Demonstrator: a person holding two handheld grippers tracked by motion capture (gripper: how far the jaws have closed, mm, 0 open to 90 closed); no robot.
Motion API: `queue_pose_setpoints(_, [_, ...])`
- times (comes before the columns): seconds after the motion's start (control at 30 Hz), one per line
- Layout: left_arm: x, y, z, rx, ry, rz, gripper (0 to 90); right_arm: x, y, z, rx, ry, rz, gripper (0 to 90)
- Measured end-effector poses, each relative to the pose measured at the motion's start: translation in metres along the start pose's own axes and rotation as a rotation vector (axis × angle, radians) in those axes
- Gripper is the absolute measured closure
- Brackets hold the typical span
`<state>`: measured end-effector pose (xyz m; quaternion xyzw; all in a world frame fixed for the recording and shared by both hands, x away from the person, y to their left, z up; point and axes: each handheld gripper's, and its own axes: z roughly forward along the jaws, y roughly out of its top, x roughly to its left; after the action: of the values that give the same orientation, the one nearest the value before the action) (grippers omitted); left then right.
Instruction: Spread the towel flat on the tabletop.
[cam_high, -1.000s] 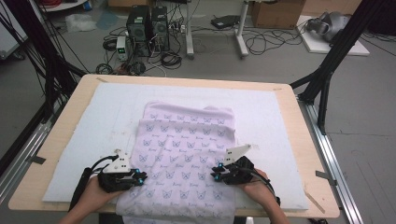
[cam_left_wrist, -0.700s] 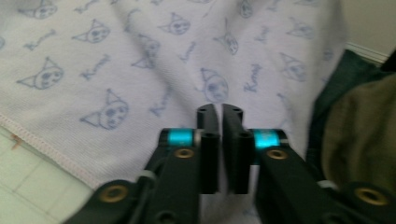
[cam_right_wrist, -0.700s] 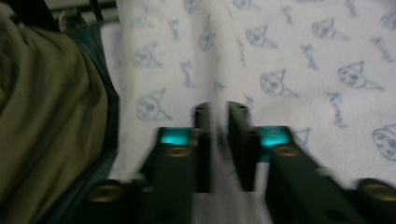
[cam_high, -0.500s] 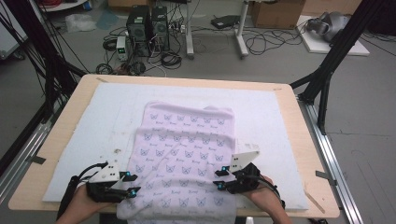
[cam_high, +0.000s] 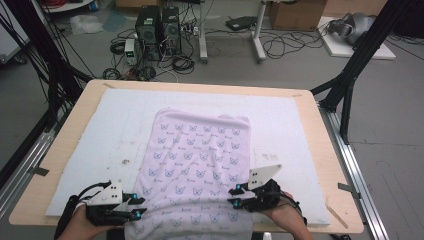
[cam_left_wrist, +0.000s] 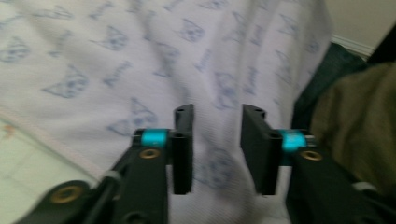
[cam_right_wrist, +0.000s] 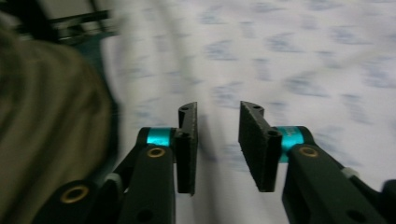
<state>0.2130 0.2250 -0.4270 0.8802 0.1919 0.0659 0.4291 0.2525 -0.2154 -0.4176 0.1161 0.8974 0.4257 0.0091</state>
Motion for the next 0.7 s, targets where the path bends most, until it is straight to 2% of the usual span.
queue_pose_setpoints(0.07, [0.01, 0.005, 0.005, -0.018, 0.026, -0.006, 61.7, -0.012, 0.0, -0.002, 0.014, -0.075, 0.032, 63.2])
queue_pose_setpoints(0.1, [0.013, 0.007, 0.007, -0.017, 0.031, -0.009, 61.2, -0.019, -0.002, 0.0, 0.019, -0.087, 0.048, 62.3])
queue_pose_setpoints(0.23, [0.027, 0.011, 0.025, -0.004, 0.047, -0.036, 60.3, -0.026, -0.004, 0.007, 0.043, -0.073, 0.056, 60.3])
queue_pose_setpoints(0.3, [0.033, 0.013, 0.031, -0.004, 0.047, -0.053, 59.2, -0.03, -0.004, 0.006, 0.025, -0.073, 0.069, 60.3])
queue_pose_setpoints(0.33, [0.037, 0.015, 0.034, 0.003, 0.064, -0.053, 59.2, -0.034, -0.004, 0.004, 0.003, -0.075, 0.084, 60.5])
queue_pose_setpoints(0.37, [0.04, 0.017, 0.036, 0.001, 0.073, -0.055, 59.1, -0.038, -0.004, 0.002, -0.012, -0.096, 0.1, 60.5])
queue_pose_setpoints(0.4, [0.042, 0.018, 0.038, 0.001, 0.076, -0.054, 59.0, -0.042, -0.003, 0.001, -0.005, -0.115, 0.108, 60.5])
queue_pose_setpoints(0.47, [0.048, 0.022, 0.045, 0.032, 0.121, -0.049, 57.9, -0.05, -0.002, 0.004, 0.023, -0.156, 0.11, 60.3])
queue_pose_setpoints(0.53, [0.053, 0.022, 0.05, 0.041, 0.121, -0.061, 58.3, -0.055, -0.001, 0.012, 0.076, -0.181, 0.099, 60.6])
queue_pose_setpoints(0.57, [0.054, 0.022, 0.05, 0.036, 0.131, -0.055, 63.2, -0.057, -0.001, 0.017, 0.099, -0.177, 0.096, 65.1])
queue_pose_setpoints(0.6, [0.056, 0.023, 0.051, 0.038, 0.136, -0.053, 76.0, -0.058, -0.001, 0.02, 0.121, -0.175, 0.088, 71.3])
queue_pose_setpoints(0.63, [0.056, 0.024, 0.052, 0.041, 0.138, -0.056, 84.5, -0.059, -0.001, 0.023, 0.12, -0.162, 0.082, 80.3])
queue_pose_setpoints(0.67, [0.057, 0.026, 0.053, 0.048, 0.14, -0.054, 87.0, -0.06, 0.0, 0.023, 0.123, -0.147, 0.086, 87.1])
queue_pose_setpoints(0.7, [0.058, 0.028, 0.054, 0.054, 0.148, -0.049, 87.8, -0.062, 0.002, 0.025, 0.134, -0.147, 0.075, 88.0])
